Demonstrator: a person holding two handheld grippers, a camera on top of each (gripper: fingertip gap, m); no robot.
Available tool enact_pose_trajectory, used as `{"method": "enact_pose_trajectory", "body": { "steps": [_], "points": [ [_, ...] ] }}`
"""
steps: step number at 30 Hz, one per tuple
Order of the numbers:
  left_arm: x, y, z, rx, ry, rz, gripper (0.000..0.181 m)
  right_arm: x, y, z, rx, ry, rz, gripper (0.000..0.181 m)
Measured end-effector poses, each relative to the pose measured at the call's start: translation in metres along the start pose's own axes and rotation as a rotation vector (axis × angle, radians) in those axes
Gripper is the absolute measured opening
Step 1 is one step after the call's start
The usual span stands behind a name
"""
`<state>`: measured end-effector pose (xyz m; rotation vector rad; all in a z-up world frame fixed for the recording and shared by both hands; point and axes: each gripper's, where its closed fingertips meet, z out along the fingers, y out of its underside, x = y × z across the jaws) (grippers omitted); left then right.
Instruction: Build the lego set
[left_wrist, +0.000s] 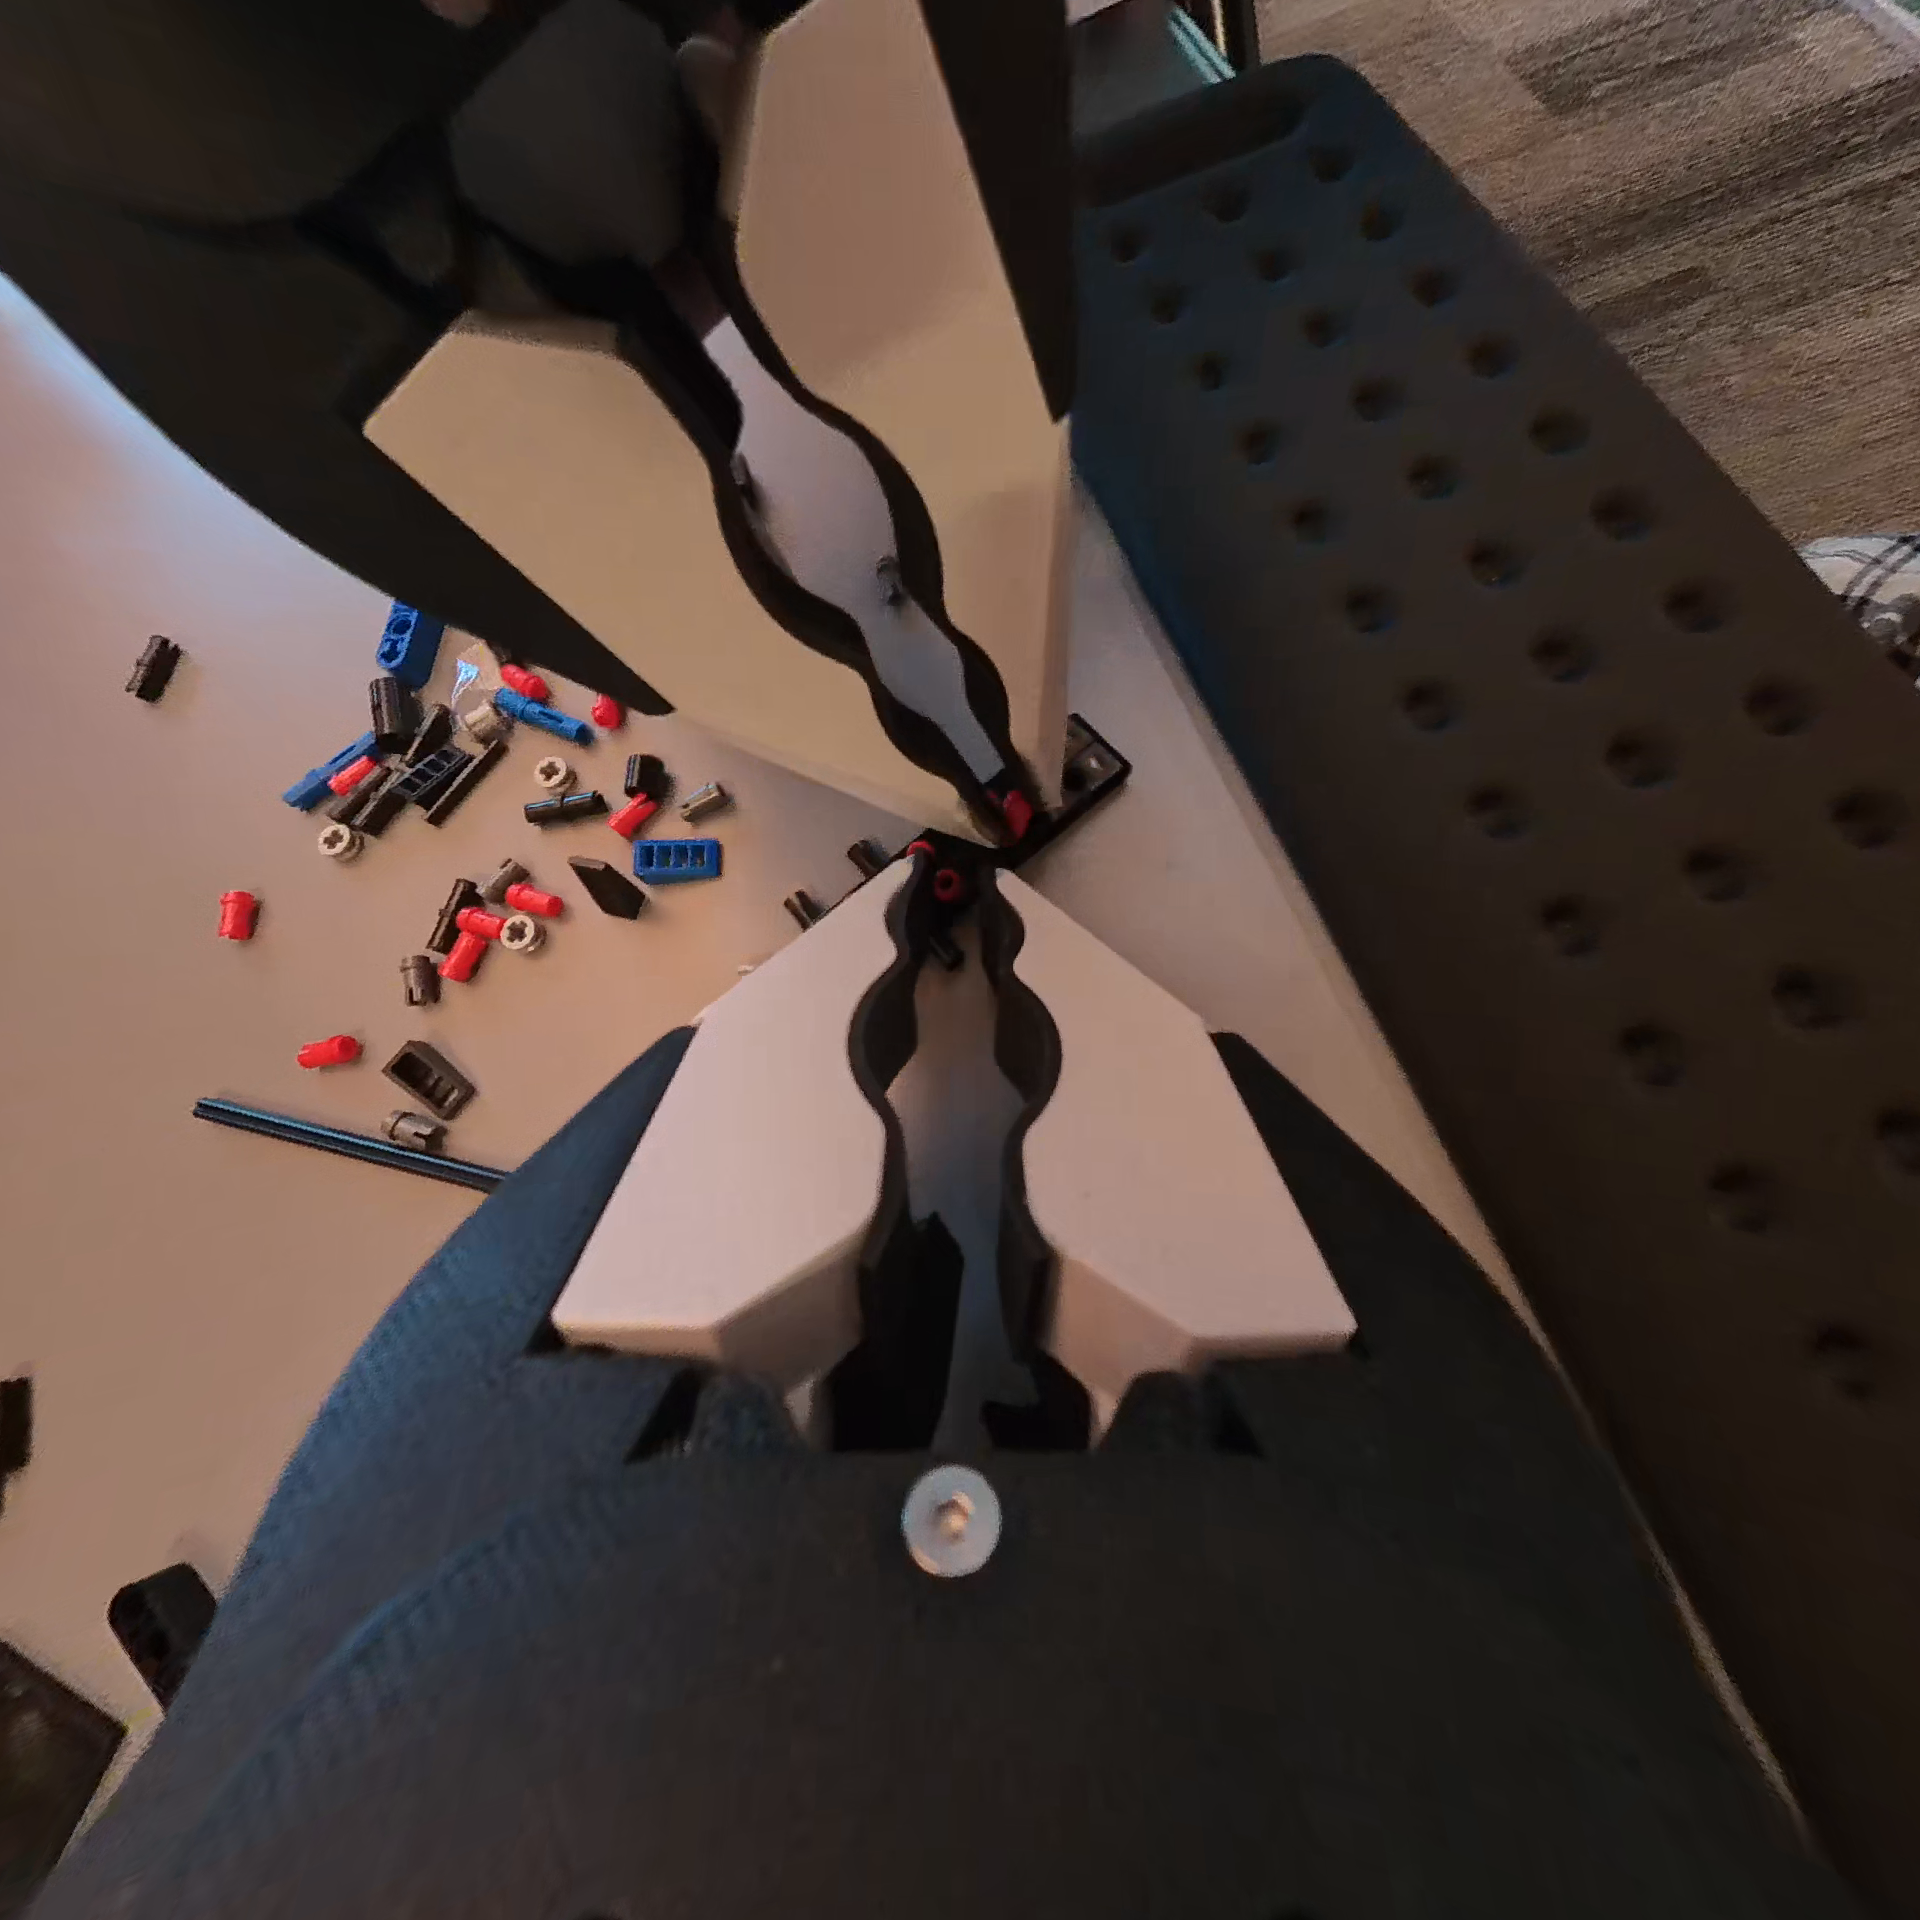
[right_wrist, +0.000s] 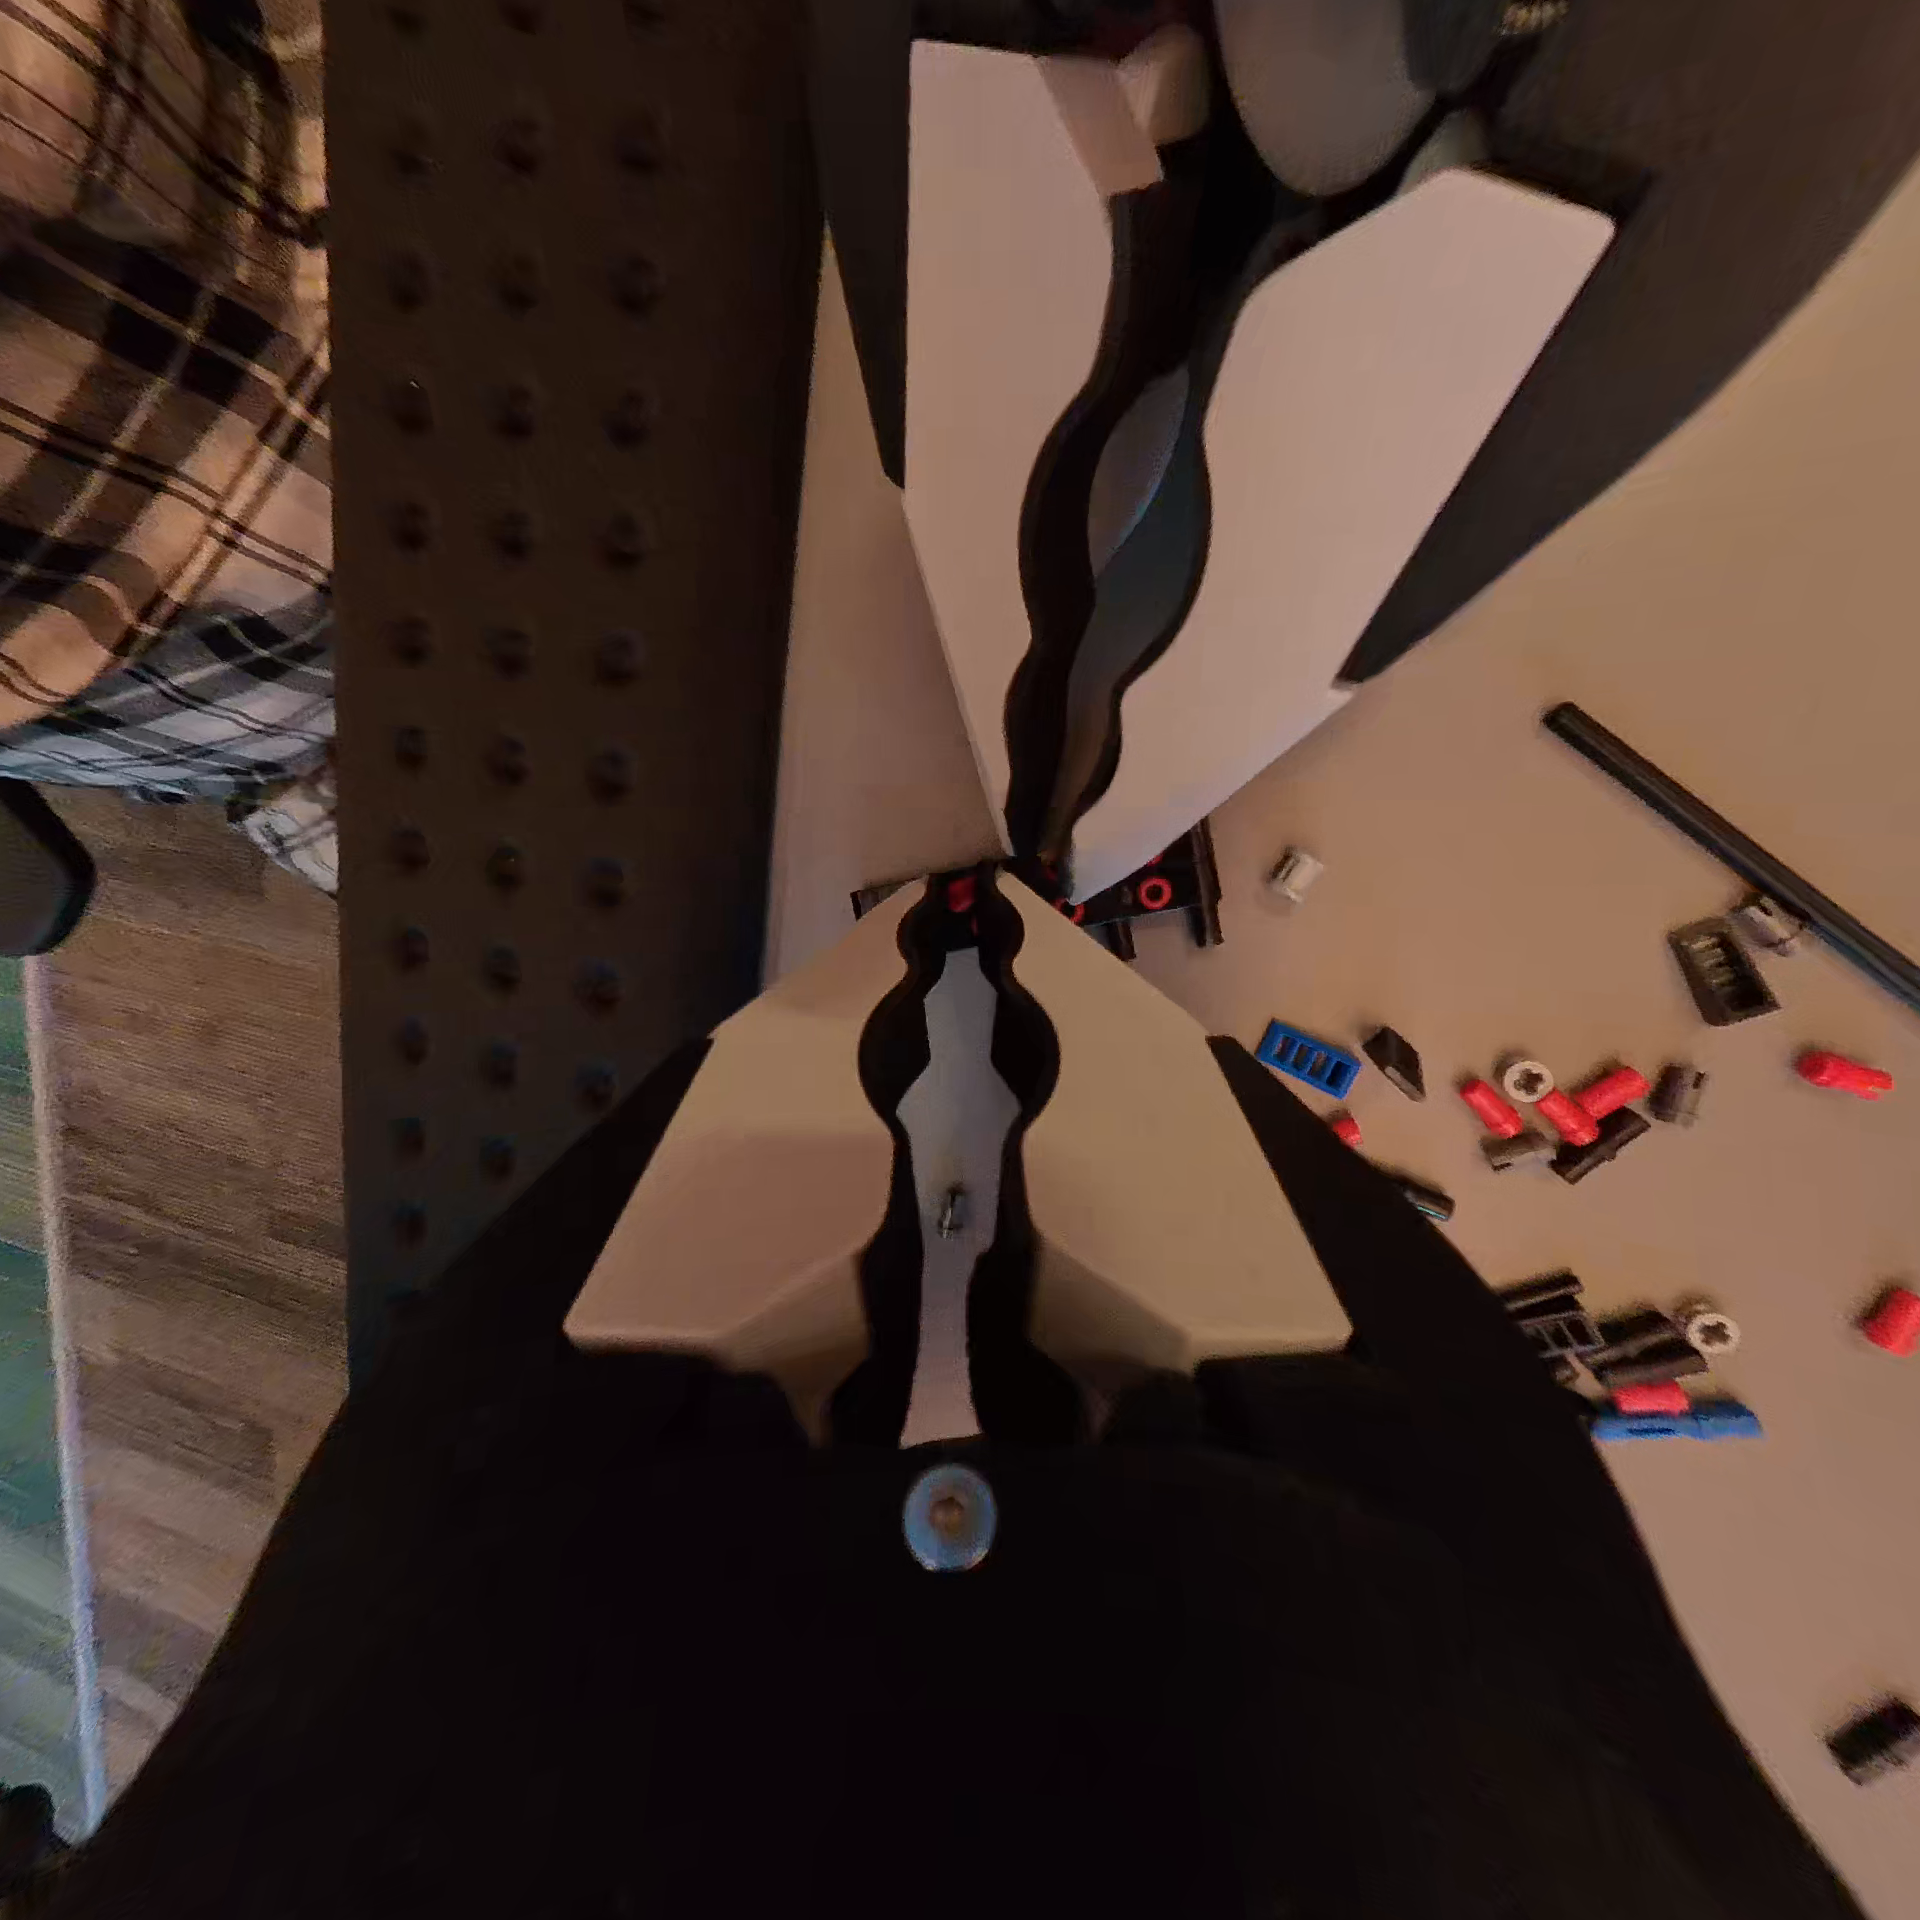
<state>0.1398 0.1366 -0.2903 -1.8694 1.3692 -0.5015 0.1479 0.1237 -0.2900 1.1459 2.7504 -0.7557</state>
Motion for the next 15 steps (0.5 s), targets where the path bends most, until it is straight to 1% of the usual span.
{"method": "enact_pose_trajectory", "body": {
  "steps": [4, 9, 12, 15],
  "points": [
    [0.0006, -0.0002, -0.0001, 0.002, 0.007, -0.006, 0.007, -0.0007, -0.0011, -0.0002, 0.050, -0.073, 0.035, 0.004],
    [0.0029, -0.0006, -0.0004, 0.005, 0.030, -0.014, 0.007, -0.0029, -0.0028, 0.0008, 0.021, -0.136, 0.021, 0.004],
    [0.0050, -0.0007, -0.0007, 0.007, 0.045, -0.014, 0.007, -0.0047, -0.0045, 0.0016, 0.041, -0.177, 0.032, 0.004],
    [0.0069, -0.0013, -0.0010, 0.011, 0.055, -0.008, 0.007, -0.0074, -0.0069, 0.0032, 0.016, -0.200, 0.019, 0.004]
  ]
}}
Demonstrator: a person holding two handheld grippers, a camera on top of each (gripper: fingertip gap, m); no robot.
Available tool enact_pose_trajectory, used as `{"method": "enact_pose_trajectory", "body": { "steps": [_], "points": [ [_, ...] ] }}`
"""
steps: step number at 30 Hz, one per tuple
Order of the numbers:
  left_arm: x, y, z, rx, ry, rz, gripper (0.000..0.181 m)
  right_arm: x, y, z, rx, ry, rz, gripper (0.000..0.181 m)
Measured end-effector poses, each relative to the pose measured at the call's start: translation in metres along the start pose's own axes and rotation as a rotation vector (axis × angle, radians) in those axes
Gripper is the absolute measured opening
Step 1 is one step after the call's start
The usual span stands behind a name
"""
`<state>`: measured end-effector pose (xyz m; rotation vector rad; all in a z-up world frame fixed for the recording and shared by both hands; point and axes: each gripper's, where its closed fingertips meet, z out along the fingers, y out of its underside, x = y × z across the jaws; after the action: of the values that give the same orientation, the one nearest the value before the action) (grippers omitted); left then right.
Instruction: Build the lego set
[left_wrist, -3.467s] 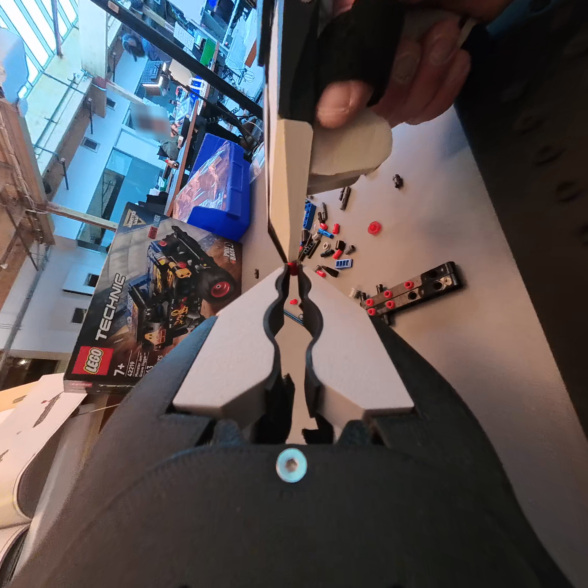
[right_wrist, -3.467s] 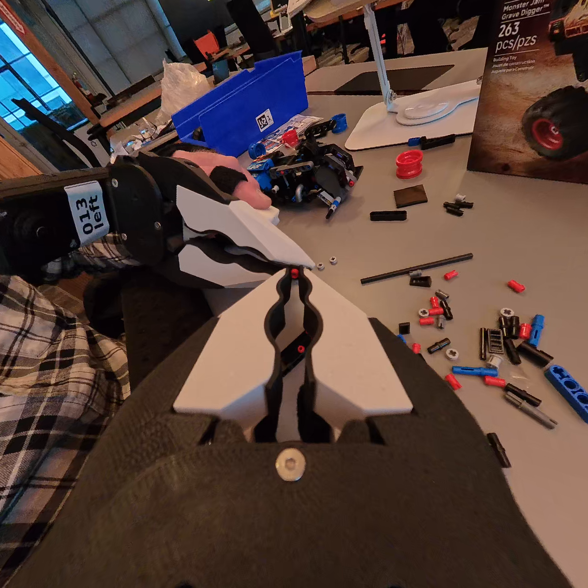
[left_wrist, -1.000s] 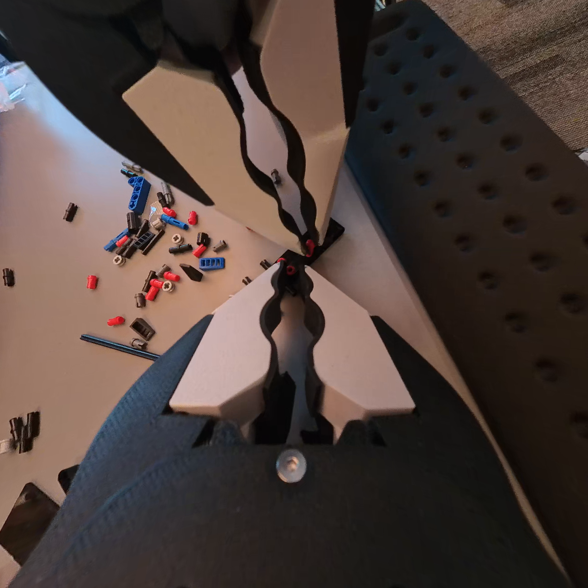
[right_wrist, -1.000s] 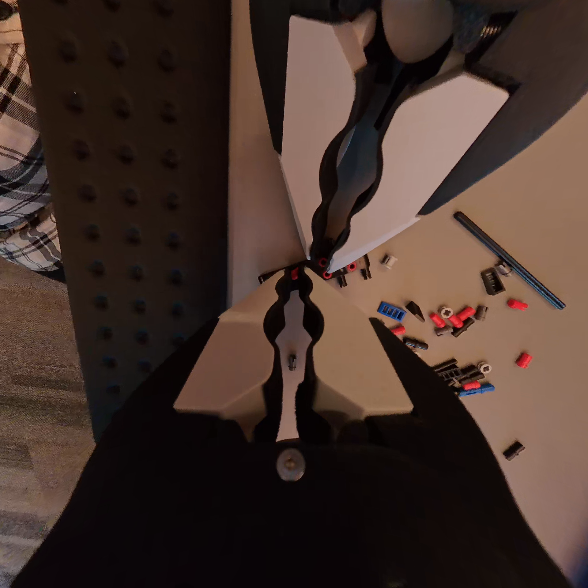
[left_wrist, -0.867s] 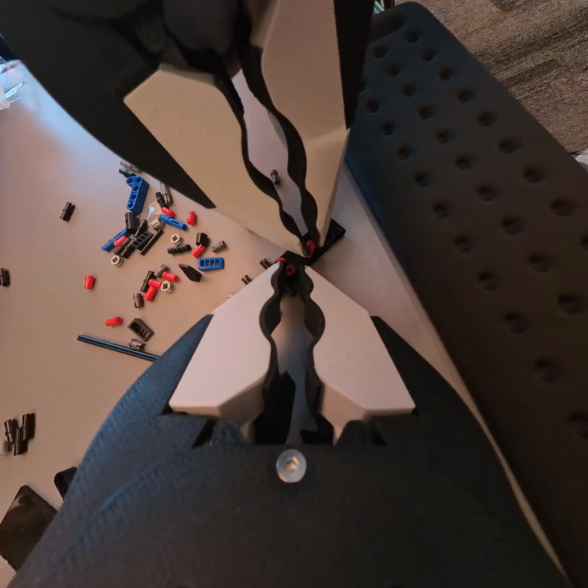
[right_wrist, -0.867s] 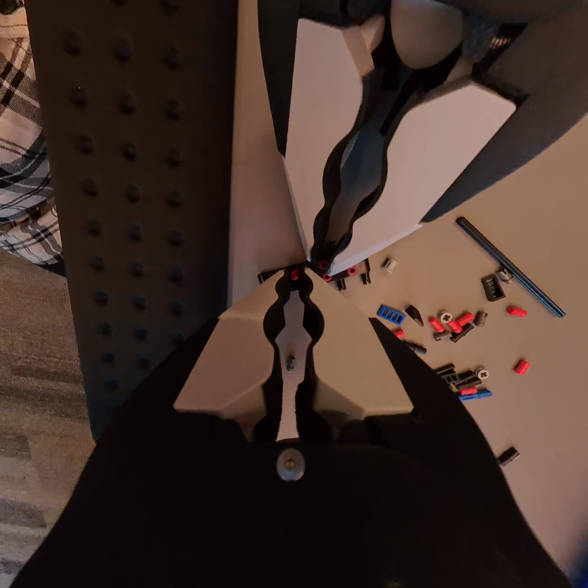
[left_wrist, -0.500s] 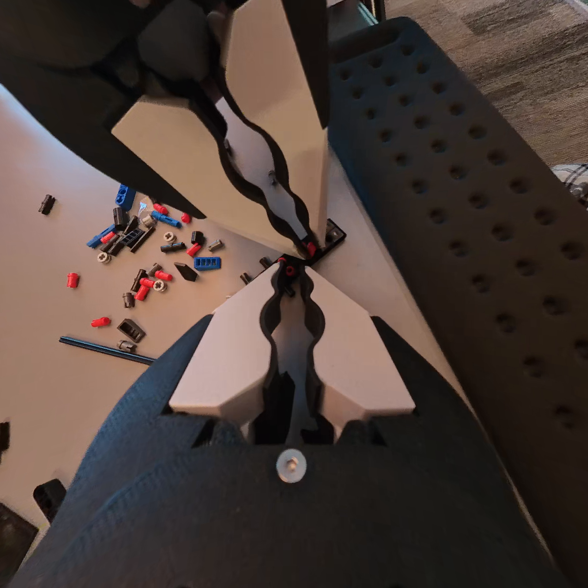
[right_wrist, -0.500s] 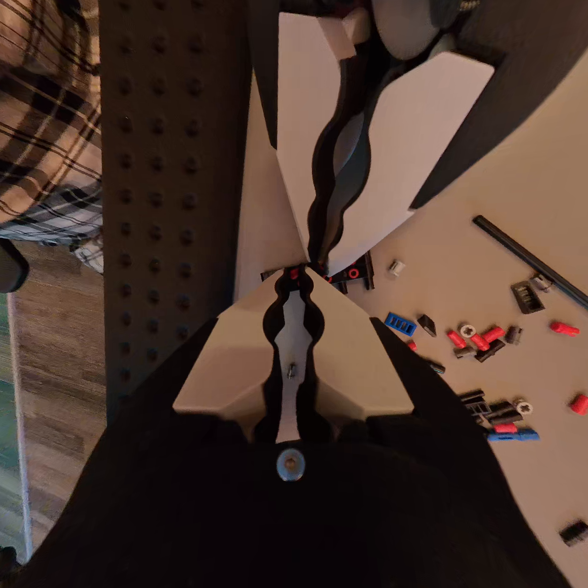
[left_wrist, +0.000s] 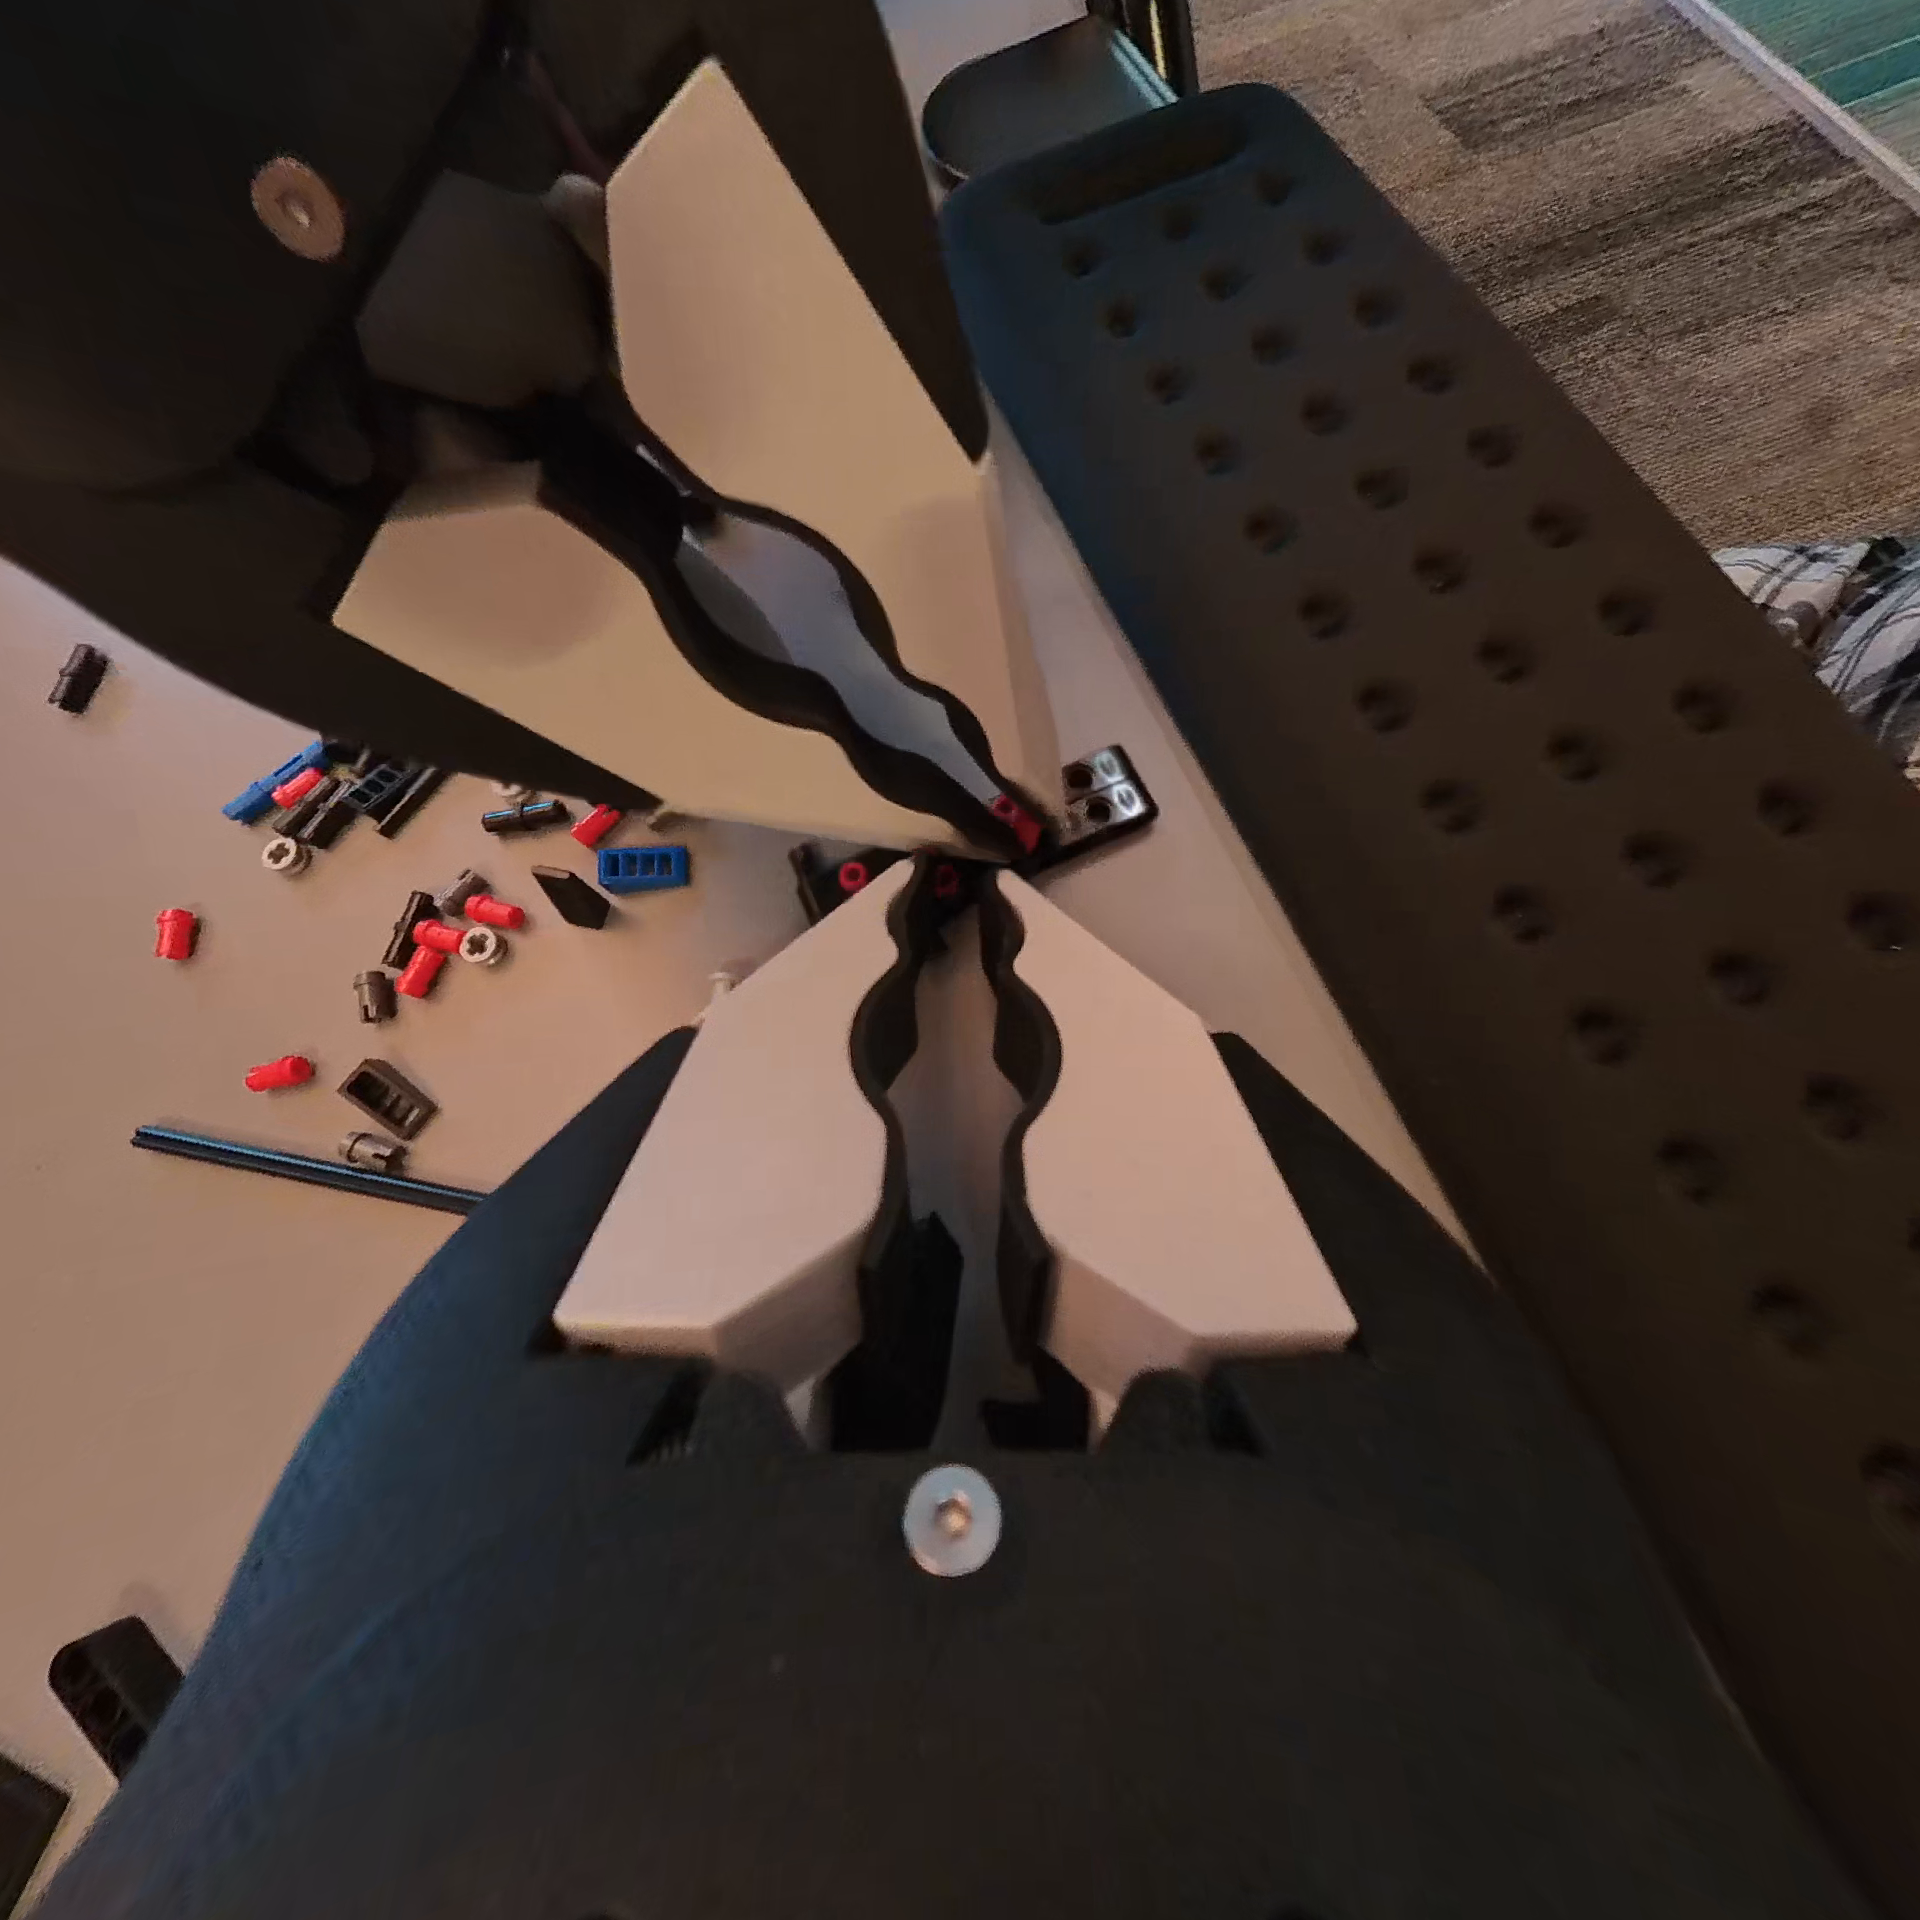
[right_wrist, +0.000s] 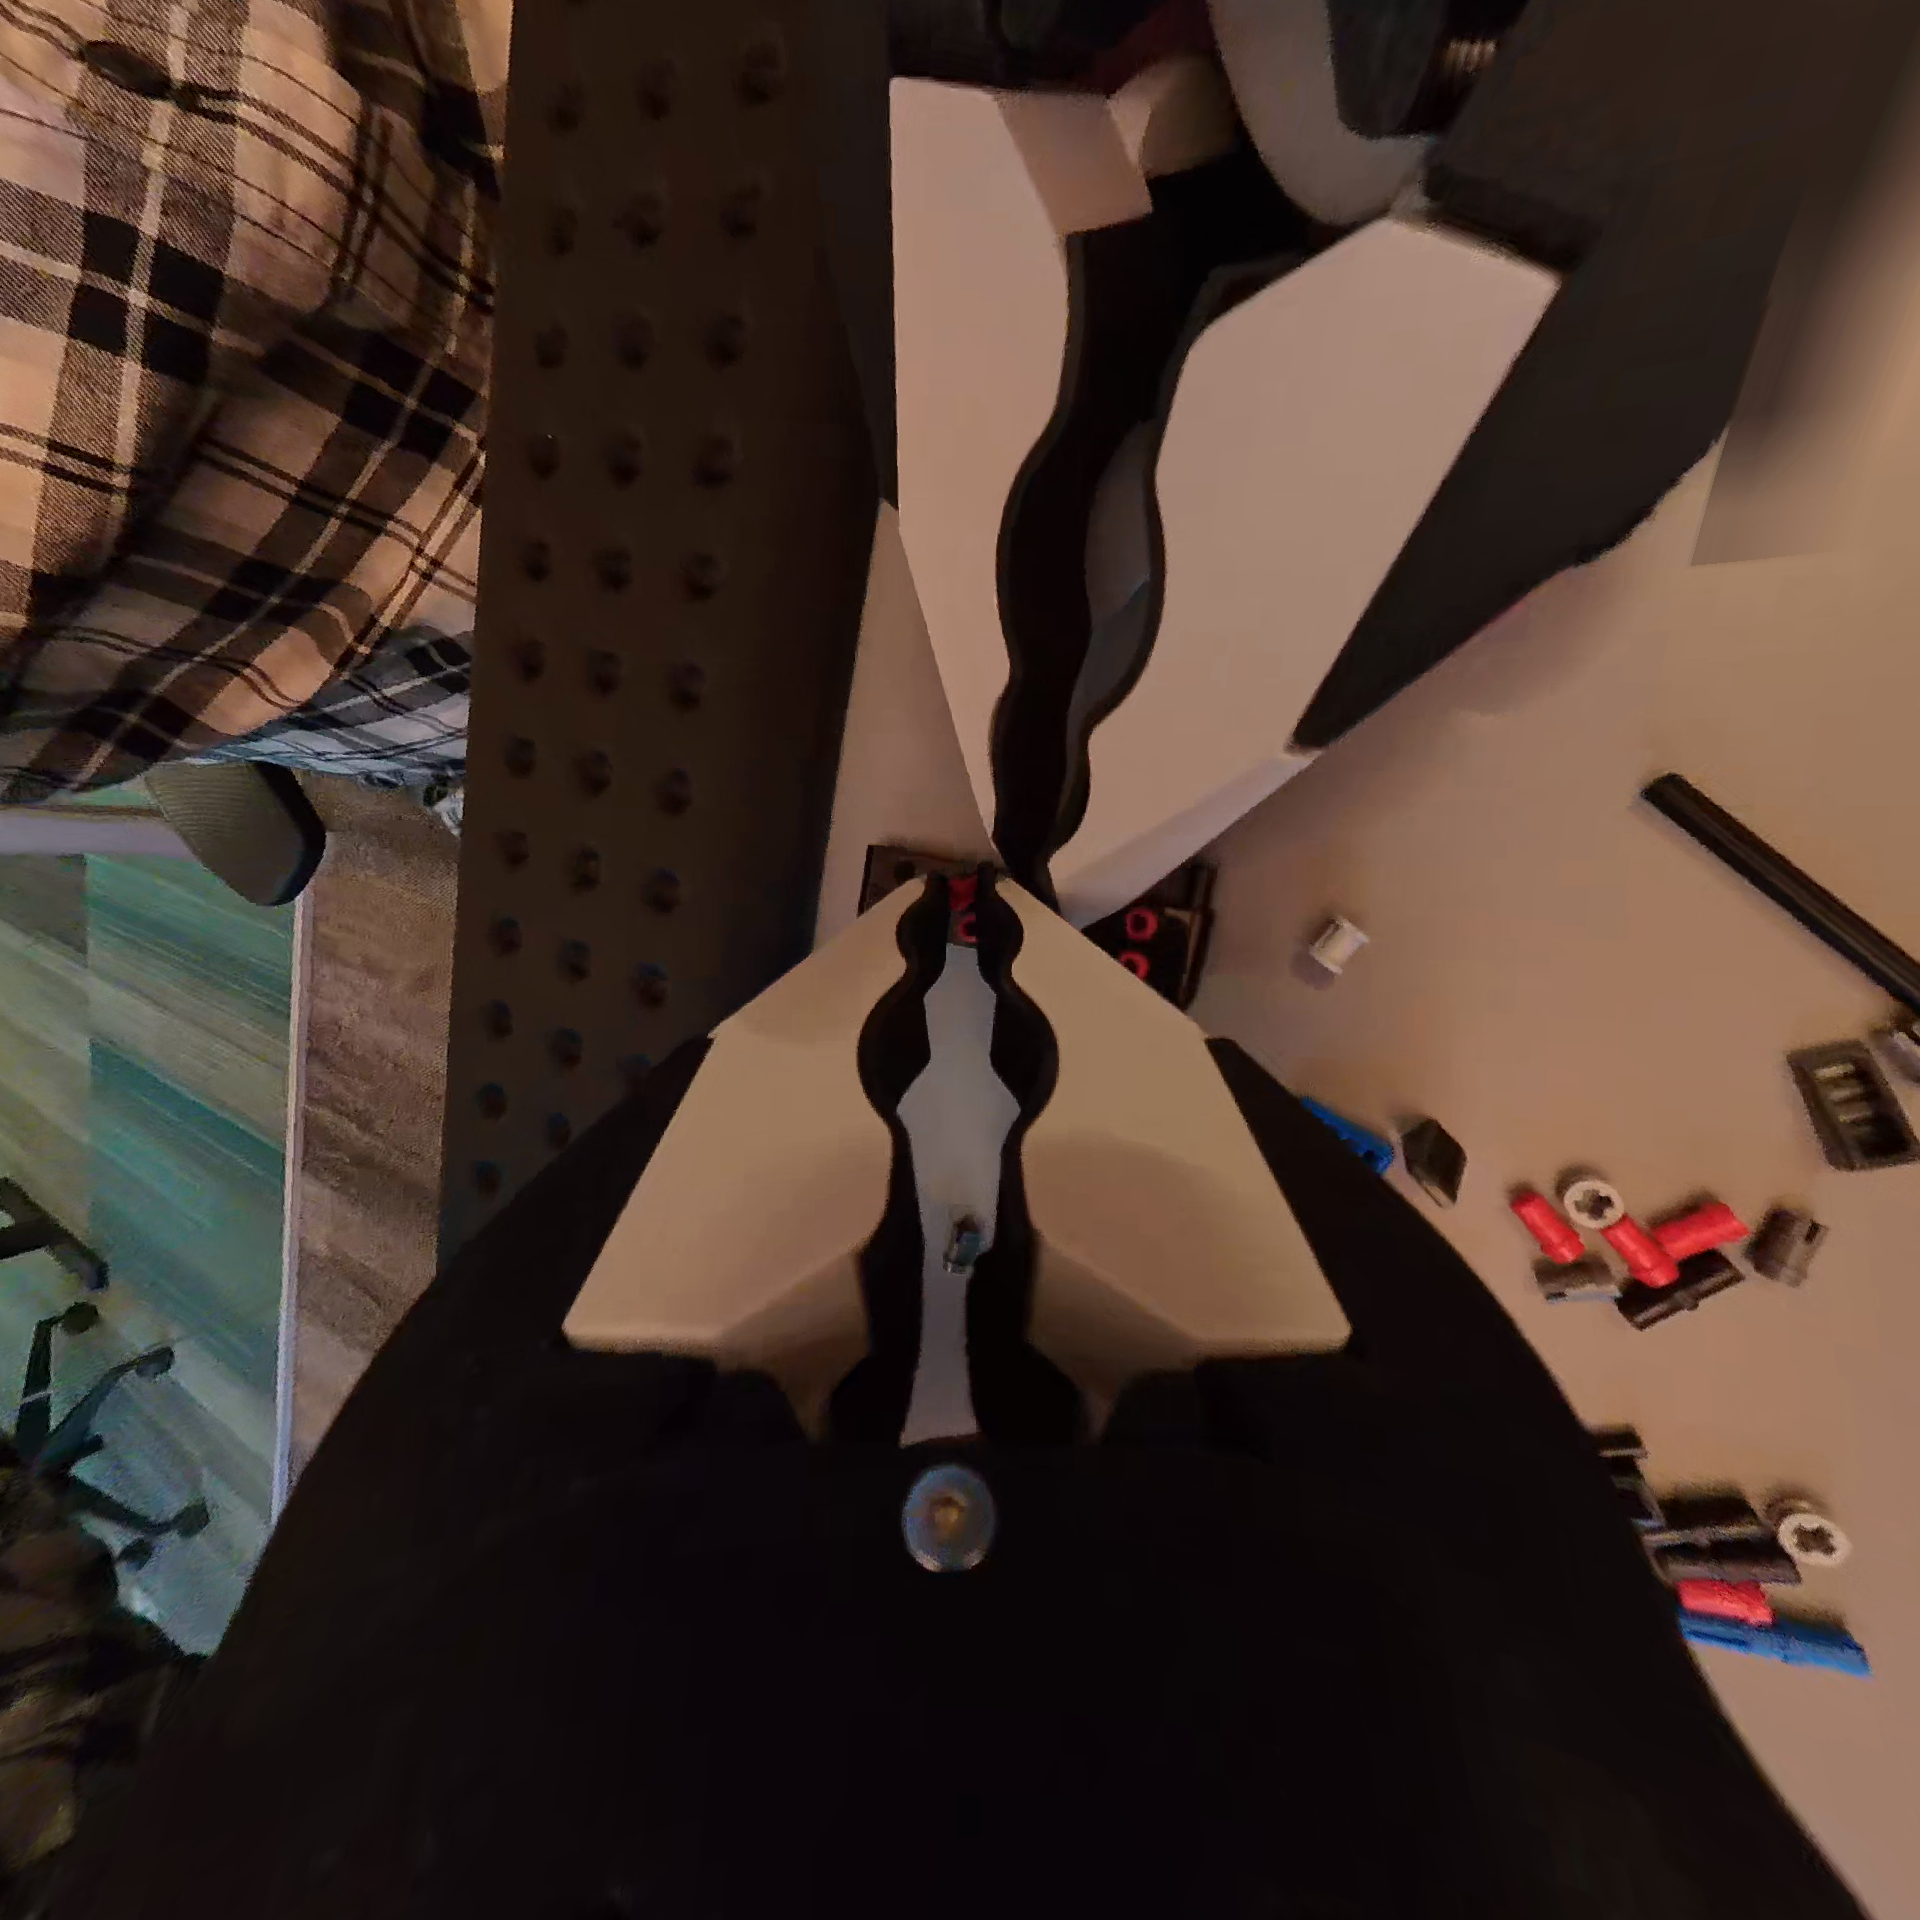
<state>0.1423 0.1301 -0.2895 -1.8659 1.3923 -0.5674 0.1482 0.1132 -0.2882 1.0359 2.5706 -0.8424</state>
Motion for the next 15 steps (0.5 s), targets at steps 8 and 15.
{"method": "enact_pose_trajectory", "body": {
  "steps": [8, 15],
  "points": [
    [0.0002, -0.0005, -0.0013, 0.006, -0.002, 0.000, 0.000, -0.0028, -0.0036, 0.0026, -0.003, -0.003, -0.009, 0.004],
    [0.0029, -0.0007, -0.0015, -0.002, -0.012, 0.020, 0.008, -0.0023, -0.0057, 0.0025, 0.090, 0.119, 0.009, 0.004]
  ]
}}
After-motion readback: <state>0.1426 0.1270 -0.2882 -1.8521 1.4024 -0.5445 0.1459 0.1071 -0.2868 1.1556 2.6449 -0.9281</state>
